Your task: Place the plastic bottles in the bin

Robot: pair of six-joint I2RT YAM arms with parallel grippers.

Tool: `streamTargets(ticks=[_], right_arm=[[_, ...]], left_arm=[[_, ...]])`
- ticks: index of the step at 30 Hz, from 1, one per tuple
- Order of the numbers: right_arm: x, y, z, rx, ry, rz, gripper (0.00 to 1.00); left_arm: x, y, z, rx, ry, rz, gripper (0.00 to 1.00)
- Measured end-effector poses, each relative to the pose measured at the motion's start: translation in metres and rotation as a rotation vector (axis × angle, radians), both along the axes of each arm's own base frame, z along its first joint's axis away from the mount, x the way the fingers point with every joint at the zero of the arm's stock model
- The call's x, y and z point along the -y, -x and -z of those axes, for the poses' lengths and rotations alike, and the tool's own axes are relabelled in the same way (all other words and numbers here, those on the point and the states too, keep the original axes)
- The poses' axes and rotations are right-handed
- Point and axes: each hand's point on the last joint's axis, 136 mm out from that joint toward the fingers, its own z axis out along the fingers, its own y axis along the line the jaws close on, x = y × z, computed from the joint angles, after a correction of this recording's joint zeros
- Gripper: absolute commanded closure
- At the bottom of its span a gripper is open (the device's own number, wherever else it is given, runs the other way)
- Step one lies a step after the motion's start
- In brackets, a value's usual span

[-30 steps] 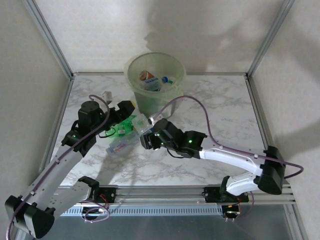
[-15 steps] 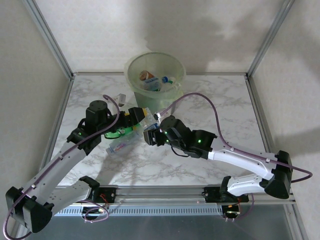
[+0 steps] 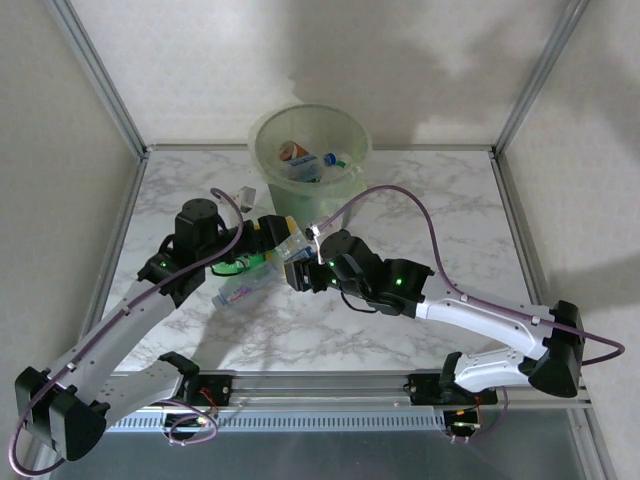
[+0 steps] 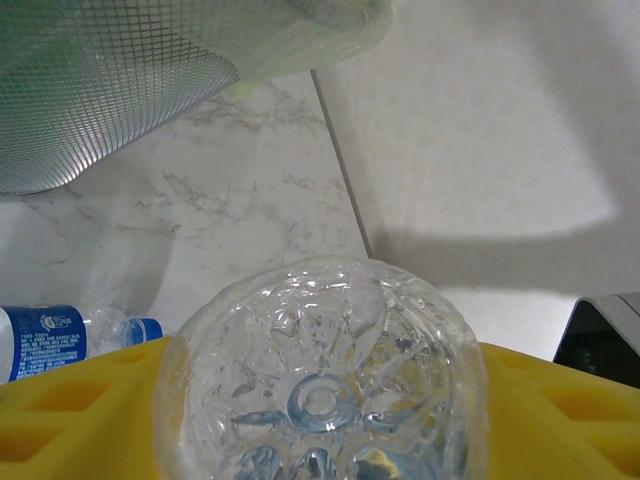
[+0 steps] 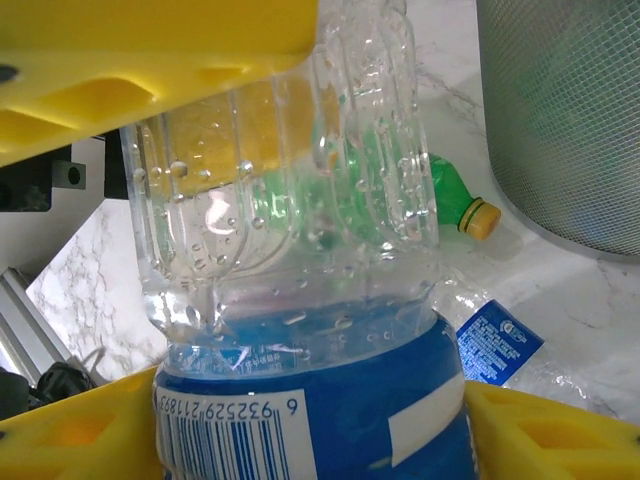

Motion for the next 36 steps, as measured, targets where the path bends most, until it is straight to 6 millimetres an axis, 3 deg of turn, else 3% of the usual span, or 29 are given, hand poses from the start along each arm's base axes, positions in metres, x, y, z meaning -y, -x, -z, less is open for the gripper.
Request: streamTargets(ticks=[8,11,18,23,28,32,36], right_arm=[[0.0,-0.002,-0.002,0.007,-0.003,0.008,0.34],[0.001,-0.003,-0.005,0.014,-0.01,0.017,0.21],[0.016,-0.009,-0.018,0.043,-0.027,0.097,0.09],[0.052,-0.016,-0.052,0.076,-0.115,0.24,0.02],[0.126,-0.035,-0.09,0.096,-0.278,0.481,0.02],[0.164,-0.047,-0.074,0.054,-0.313,0.61,0.04],[0.166,-0.048,-0.039,-0.019,-0.259,0.635,0.05]], left_arm=[[0.001,-0.002,-0.003,0.004,0.014,-0.006,0.42],[0.0,-0.003,-0.005,-0.004,0.027,-0.017,0.44],[-0.007,-0.012,-0.022,0.002,0.106,-0.069,0.46],[-0.018,-0.02,-0.042,0.029,0.176,-0.131,0.45],[-0.029,-0.029,-0.062,0.046,0.24,-0.202,0.45],[-0.044,-0.044,-0.097,0.107,0.299,-0.301,0.45],[-0.058,-0.07,-0.128,0.159,0.344,-0.409,0.45]])
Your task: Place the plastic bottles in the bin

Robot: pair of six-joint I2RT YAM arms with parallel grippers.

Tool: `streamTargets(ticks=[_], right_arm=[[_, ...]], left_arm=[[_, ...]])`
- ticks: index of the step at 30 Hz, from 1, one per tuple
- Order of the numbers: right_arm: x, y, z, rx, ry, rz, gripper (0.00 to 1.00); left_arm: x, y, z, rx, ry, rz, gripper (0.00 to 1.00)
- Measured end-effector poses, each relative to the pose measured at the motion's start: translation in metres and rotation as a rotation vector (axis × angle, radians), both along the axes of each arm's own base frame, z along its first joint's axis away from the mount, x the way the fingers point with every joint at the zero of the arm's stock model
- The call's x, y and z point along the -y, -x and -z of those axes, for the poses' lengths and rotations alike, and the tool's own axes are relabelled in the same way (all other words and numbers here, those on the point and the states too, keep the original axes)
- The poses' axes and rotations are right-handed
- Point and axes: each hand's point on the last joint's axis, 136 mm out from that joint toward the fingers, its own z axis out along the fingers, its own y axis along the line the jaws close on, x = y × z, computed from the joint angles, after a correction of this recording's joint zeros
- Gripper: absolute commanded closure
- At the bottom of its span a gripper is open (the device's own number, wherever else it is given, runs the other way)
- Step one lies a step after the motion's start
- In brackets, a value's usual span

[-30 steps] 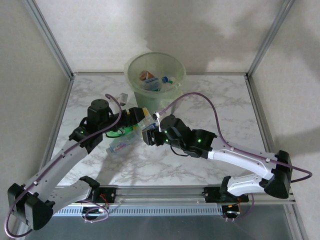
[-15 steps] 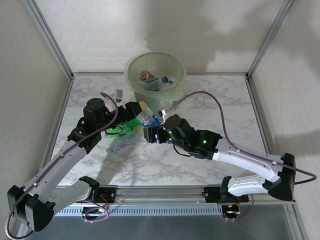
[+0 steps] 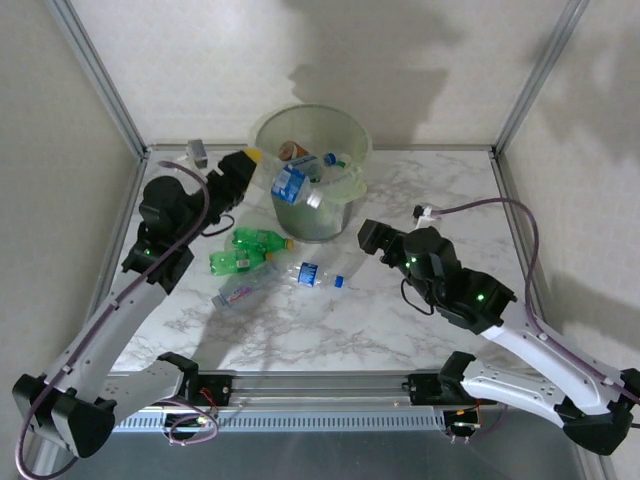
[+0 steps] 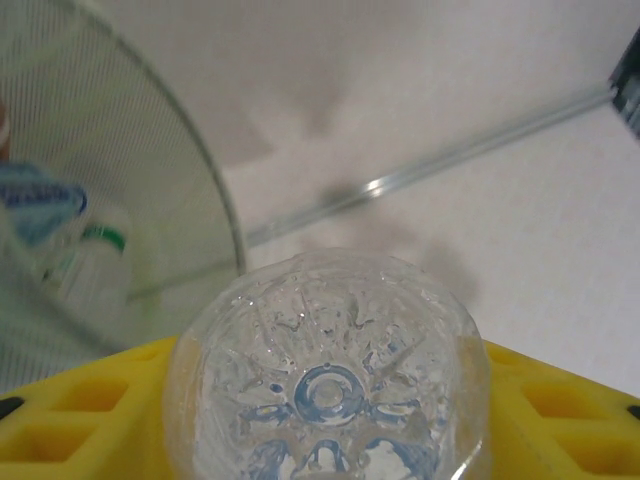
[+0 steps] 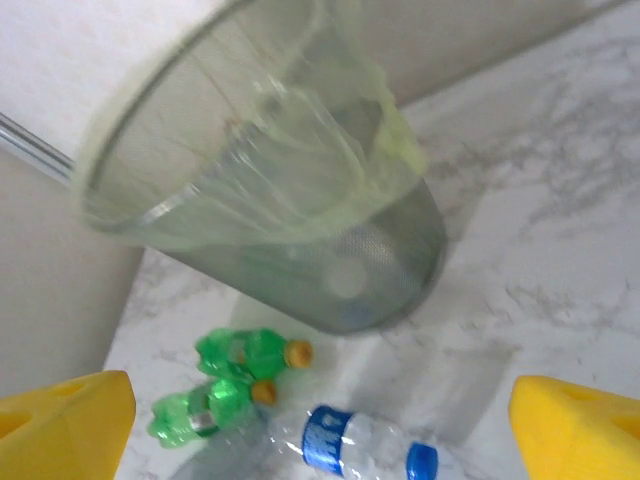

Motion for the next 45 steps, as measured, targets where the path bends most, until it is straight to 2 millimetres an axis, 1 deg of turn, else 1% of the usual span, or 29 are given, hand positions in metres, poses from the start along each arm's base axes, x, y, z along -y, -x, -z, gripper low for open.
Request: streamTargets(ticks=[2,4,6,9,13,14,16,18,21,24,26,29,31,34,37,38,40,41,43,45], right_arm=[[-0.002,0.002,0.016,-0.043,0.014,-0.01,0.05],[-0.004,0.003,0.022,-0.063,0.015,-0.015,0.05],[-0.005,0.003,0.023,-0.072,0.005,-0.019,0.05],[-0.005,0.004,0.024,-0.077,-0.002,-0.019,0.06],[-0.005,0.003,0.027,-0.09,-0.01,-0.021,0.06],[-0.005,0.003,0.028,-0.094,-0.009,-0.022,0.06],[-0.004,0.003,0.033,-0.105,-0.006,-0.017,0.06],[-0.004,0.003,0.036,-0.11,-0.002,-0.015,0.06],[-0.004,0.003,0.038,-0.117,-0.001,-0.018,0.06],[-0.005,0.003,0.039,-0.121,-0.002,-0.022,0.07],[-0.005,0.003,0.039,-0.122,-0.002,-0.024,0.06],[-0.007,0.003,0.041,-0.129,0.002,-0.029,0.06],[-0.009,0.002,0.044,-0.138,0.013,-0.039,0.06],[-0.015,0.002,0.055,-0.165,0.043,-0.065,0.06],[-0.023,0.0,0.07,-0.202,0.083,-0.099,0.07],[-0.026,-0.001,0.076,-0.215,0.1,-0.108,0.07],[-0.032,-0.001,0.088,-0.239,0.131,-0.132,0.07],[-0.035,-0.002,0.095,-0.249,0.146,-0.145,0.07],[-0.042,-0.002,0.108,-0.267,0.171,-0.183,0.09],[-0.051,0.0,0.124,-0.29,0.196,-0.24,0.12]], left_arm=[[-0.006,-0.021,-0.007,0.0,0.019,-0.059,0.45],[-0.009,-0.04,-0.006,-0.015,0.03,-0.105,0.44],[-0.011,-0.061,-0.001,-0.041,0.035,-0.143,0.45],[-0.006,-0.095,0.006,-0.073,0.032,-0.174,0.44],[0.001,-0.129,0.013,-0.1,0.024,-0.197,0.42],[0.002,-0.135,0.013,-0.102,0.023,-0.2,0.41],[0.005,-0.146,0.015,-0.11,0.019,-0.208,0.34],[0.01,-0.157,0.016,-0.118,0.009,-0.211,0.29],[0.02,-0.171,0.015,-0.12,-0.006,-0.204,0.24],[0.028,-0.179,0.021,-0.13,-0.027,-0.203,0.17],[0.032,-0.182,0.028,-0.145,-0.042,-0.203,0.16],[0.034,-0.185,0.038,-0.171,-0.058,-0.202,0.16],[0.033,-0.185,0.04,-0.176,-0.068,-0.206,0.16],[0.029,-0.184,0.035,-0.162,-0.085,-0.22,0.18],[0.023,-0.174,0.023,-0.141,-0.114,-0.233,0.2],[0.021,-0.169,0.016,-0.128,-0.124,-0.234,0.2],[0.015,-0.153,-0.006,-0.087,-0.14,-0.237,0.2],[0.011,-0.141,-0.02,-0.058,-0.147,-0.239,0.2],[0.0,-0.113,-0.046,0.006,-0.156,-0.246,0.19],[-0.014,-0.077,-0.066,0.065,-0.165,-0.252,0.19]])
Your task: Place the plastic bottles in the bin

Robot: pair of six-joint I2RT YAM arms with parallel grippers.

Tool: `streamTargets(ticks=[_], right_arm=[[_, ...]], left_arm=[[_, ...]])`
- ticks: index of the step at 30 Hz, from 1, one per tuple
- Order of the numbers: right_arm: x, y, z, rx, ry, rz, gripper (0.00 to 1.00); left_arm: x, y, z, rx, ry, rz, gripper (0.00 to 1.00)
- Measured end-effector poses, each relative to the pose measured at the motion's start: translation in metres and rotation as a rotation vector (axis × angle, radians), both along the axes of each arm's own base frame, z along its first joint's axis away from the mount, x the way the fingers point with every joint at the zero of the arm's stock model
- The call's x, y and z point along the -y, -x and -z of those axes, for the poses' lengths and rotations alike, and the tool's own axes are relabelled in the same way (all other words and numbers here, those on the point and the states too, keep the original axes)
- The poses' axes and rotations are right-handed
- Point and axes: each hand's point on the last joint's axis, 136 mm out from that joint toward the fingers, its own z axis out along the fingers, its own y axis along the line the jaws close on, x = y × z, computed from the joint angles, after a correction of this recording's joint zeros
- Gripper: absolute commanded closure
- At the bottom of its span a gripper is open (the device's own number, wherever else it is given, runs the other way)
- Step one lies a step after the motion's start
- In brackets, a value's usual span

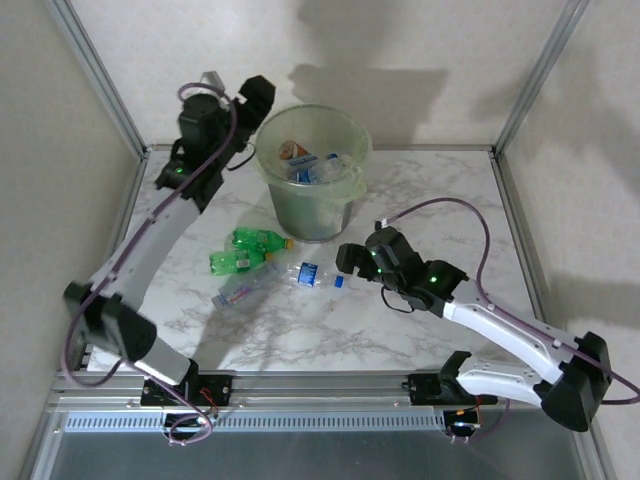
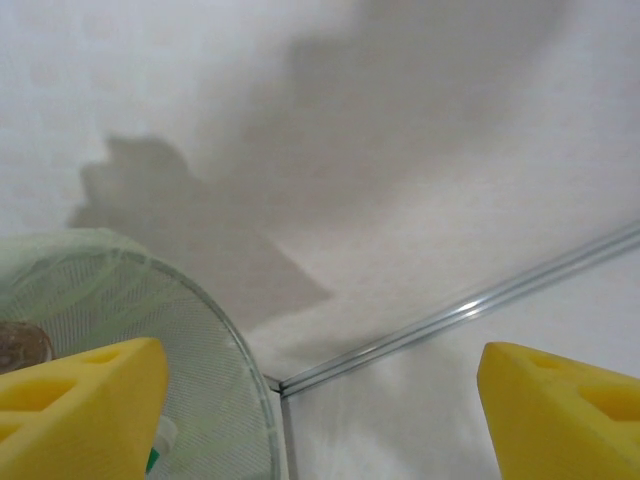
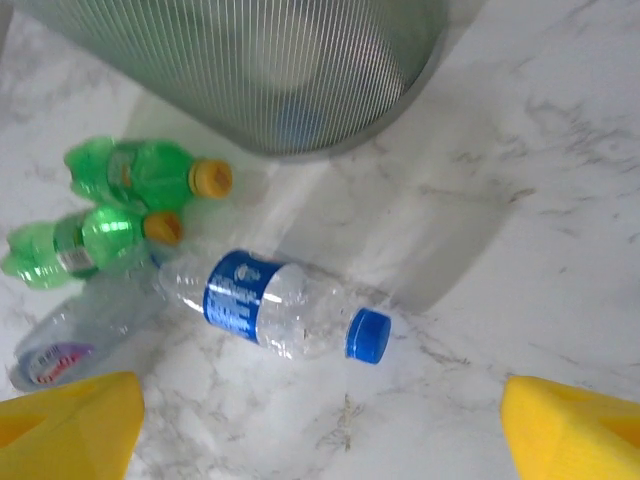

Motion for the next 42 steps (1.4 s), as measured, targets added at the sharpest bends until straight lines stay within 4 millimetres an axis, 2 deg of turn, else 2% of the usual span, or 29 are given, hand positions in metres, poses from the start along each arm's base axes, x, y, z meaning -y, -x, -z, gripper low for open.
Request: streamTargets(ticks=[3,6,9,14,16,18,20,23,32,39,42], right_arm=[[-0.014,0.002,0.022,-0.04,0.025,-0.082,0.18],[-0.028,0.002,0.042,-0.073,0.047,-0.153,0.18],[-0.036,0.002,0.054,-0.085,0.063,-0.201,0.1],[-0.047,-0.001,0.062,-0.065,0.073,-0.264,0.05],[-0.051,-0.002,0.068,-0.065,0.082,-0.285,0.04],[-0.055,-0.003,0.078,-0.075,0.094,-0.302,0.04],[-0.057,-0.004,0.088,-0.087,0.113,-0.315,0.03],[-0.06,-0.006,0.1,-0.101,0.134,-0.329,0.01],[-0.067,-0.01,0.1,-0.076,0.137,-0.365,0.01],[-0.07,-0.012,0.114,-0.092,0.172,-0.384,0.01],[-0.072,-0.014,0.117,-0.093,0.179,-0.391,0.05]], left_arm=[[-0.019,0.05,-0.011,0.057,-0.012,-0.006,0.19],[-0.034,0.086,0.012,0.056,-0.028,-0.007,0.19],[-0.042,0.099,0.058,-0.022,-0.058,-0.006,0.19],[-0.043,0.104,0.161,-0.246,-0.105,0.02,0.22],[-0.043,0.108,0.191,-0.317,-0.107,0.033,0.24],[-0.042,0.112,0.209,-0.365,-0.1,0.046,0.24],[-0.04,0.115,0.216,-0.384,-0.083,0.058,0.25],[-0.039,0.117,0.215,-0.384,-0.062,0.067,0.26],[-0.036,0.118,0.212,-0.377,-0.044,0.086,0.26],[-0.034,0.12,0.221,-0.394,-0.037,0.102,0.27],[-0.033,0.12,0.22,-0.392,-0.034,0.104,0.27]])
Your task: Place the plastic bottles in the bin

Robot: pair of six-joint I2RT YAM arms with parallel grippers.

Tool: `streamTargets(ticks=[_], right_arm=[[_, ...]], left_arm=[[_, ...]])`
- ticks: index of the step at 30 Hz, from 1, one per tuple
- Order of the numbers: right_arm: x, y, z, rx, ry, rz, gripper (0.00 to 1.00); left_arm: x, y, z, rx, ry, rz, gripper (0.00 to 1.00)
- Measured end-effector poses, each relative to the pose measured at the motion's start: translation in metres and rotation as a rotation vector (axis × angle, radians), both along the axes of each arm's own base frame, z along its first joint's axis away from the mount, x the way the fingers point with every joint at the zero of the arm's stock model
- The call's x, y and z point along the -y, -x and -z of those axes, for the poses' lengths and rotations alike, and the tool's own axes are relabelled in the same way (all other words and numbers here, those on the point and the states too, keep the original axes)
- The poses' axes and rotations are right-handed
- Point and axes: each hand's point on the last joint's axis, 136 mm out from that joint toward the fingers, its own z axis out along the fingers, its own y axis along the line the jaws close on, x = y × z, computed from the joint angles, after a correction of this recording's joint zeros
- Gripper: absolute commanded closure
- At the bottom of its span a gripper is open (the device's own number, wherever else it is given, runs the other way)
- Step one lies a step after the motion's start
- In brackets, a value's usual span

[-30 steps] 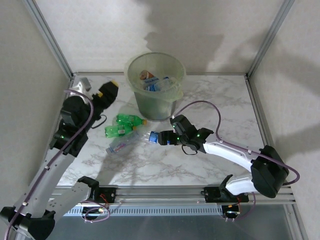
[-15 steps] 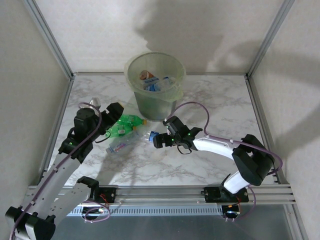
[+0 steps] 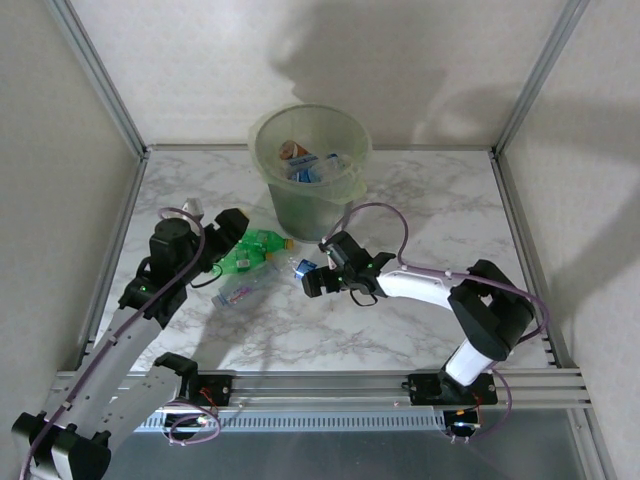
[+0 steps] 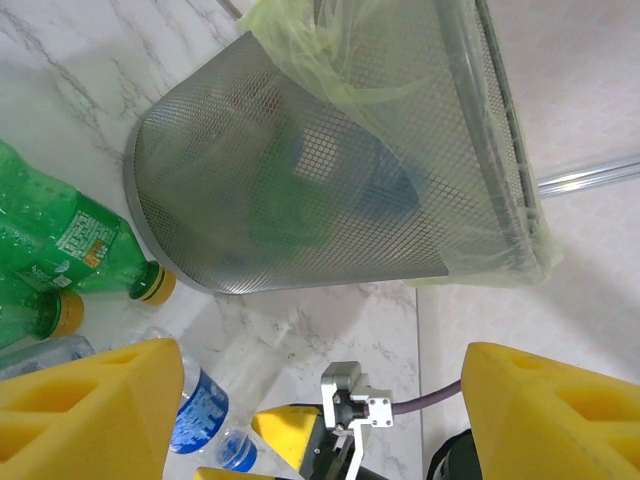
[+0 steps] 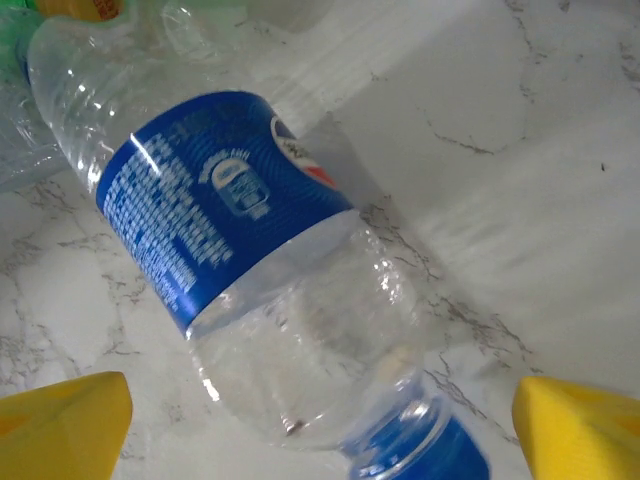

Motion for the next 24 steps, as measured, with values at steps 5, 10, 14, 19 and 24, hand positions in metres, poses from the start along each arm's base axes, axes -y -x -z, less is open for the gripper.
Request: streamTargets(ticks=[5,10,14,19,24], right_arm=[[-0.004,-0.002,0.005,0.0,0.006,-0.019,0.16],[-0.006,0.002,0.007,-0.015,0.002,-0.031,0.18],[-0.012,0.011,0.008,-0.018,0.004,-0.058,0.22],[-0.021,0.027,0.011,-0.024,0.017,-0.101,0.19],[-0.02,0.031,0.017,-0.026,0.045,-0.097,0.12]], left_arm=[[0.0,0.0,0.0,-0.002,0.007,-0.001,0.28],[0.001,0.0,0.003,-0.01,0.013,0.0,0.28],[0.001,0.0,0.004,-0.011,0.014,0.001,0.28],[0.001,0.001,0.007,-0.017,0.016,0.002,0.29],[0.002,0.001,0.007,-0.019,0.02,0.004,0.29]])
